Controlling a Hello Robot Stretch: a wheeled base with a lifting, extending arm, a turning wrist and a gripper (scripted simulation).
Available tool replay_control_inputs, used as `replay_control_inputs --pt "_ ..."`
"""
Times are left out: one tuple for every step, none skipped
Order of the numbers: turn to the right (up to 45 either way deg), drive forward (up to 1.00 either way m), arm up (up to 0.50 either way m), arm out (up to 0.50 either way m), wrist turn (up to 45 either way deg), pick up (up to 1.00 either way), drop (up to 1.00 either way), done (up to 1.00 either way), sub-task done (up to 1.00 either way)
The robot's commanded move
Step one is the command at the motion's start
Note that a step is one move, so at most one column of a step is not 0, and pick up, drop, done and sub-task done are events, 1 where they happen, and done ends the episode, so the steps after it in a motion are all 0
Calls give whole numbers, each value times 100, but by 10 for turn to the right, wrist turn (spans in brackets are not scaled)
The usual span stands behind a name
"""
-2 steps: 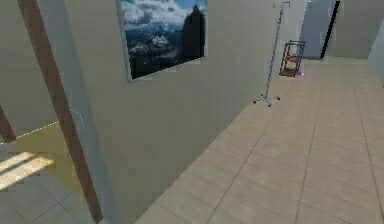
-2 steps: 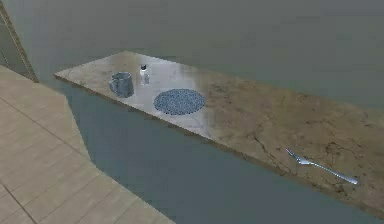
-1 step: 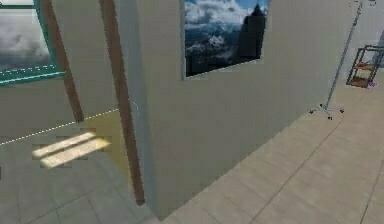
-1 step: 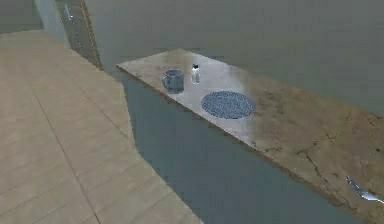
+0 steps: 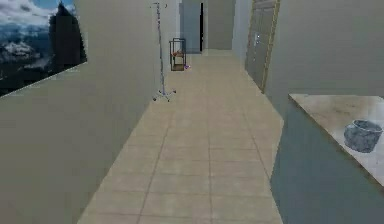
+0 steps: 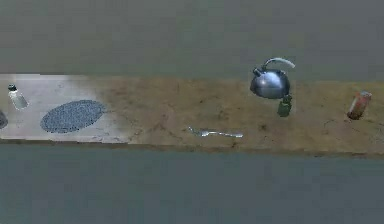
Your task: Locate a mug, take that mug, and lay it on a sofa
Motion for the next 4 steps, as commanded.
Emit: replay_control_inputs --pt "330 0 0 0 0 0 0 0 0" --pt "0 55 0 0 0 0 0 0 0" --pt "-450 0 0 0 0 0 0 0 0" --pt "-210 0 0 0 0 0 0 0 0"
